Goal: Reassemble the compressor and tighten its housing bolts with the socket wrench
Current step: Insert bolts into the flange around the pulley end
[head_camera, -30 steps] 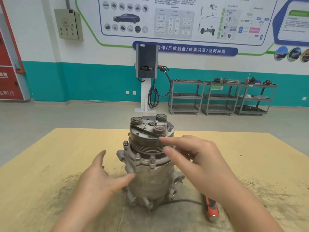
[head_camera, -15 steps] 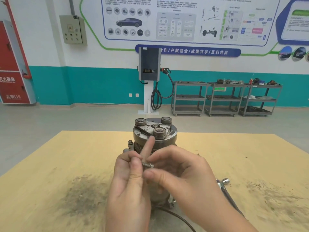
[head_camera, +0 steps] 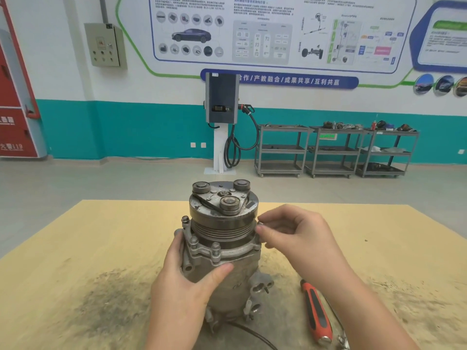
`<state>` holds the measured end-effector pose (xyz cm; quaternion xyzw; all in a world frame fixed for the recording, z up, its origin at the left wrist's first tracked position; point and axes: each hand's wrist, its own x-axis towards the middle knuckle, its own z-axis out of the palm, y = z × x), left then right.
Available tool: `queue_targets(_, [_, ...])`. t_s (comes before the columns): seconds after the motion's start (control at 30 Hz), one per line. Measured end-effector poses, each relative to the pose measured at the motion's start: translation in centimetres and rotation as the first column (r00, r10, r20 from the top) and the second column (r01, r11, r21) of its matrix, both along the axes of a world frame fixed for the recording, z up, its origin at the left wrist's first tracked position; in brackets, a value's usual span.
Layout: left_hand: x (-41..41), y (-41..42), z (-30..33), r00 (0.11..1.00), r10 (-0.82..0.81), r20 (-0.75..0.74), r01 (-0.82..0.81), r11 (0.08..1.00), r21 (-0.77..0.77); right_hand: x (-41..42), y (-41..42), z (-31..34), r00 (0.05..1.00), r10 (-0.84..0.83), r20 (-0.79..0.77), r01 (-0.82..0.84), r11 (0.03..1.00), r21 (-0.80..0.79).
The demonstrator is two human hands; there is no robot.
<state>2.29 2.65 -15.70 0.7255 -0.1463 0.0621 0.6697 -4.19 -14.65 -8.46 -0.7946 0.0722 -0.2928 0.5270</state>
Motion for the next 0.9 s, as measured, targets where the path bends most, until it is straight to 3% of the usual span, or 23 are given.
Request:
queue_targets(0.23, [-1.0, 0.3, -0.3, 0.993, -0.075, 0.090, 0.076, 0.997, -0.006, -0.6, -0.4, 0.3, 0.999, -0.015, -0.052, 0.002, 0.970, -0.245])
queue_targets(0.53, [-0.9, 0.5, -0.7, 0.984, -0.128, 0.126, 0.126, 0.992, 0.029, -1.0, -1.1, 0.6, 0.986, 0.016, -0.165, -0.079, 0.918, -0.388])
queue_targets(0.67, [-0.8, 0.7, -0.7, 0.984, -0.118, 0.136, 0.108, 0.991, 0.081, -0.5, -0.8, 0.2, 0.988, -0.005, -0.151, -0.051, 0.929, -0.367])
queue_targets(0.77, [-0.5, 1.0, -0.8, 0.974, -0.128, 0.185, 0.086, 0.972, 0.220, -1.4, -1.3, 1.2, 0.989, -0.009, -0.148, -0.037, 0.951, -0.307])
queue_targets(0.9, [-0.2, 1.2, -1.0, 0.972, -0.122, 0.199, 0.063, 0.959, 0.278, -3.3, -5.9, 2.0, 0.931, -0.268, -0.249, 0.194, 0.938, -0.287])
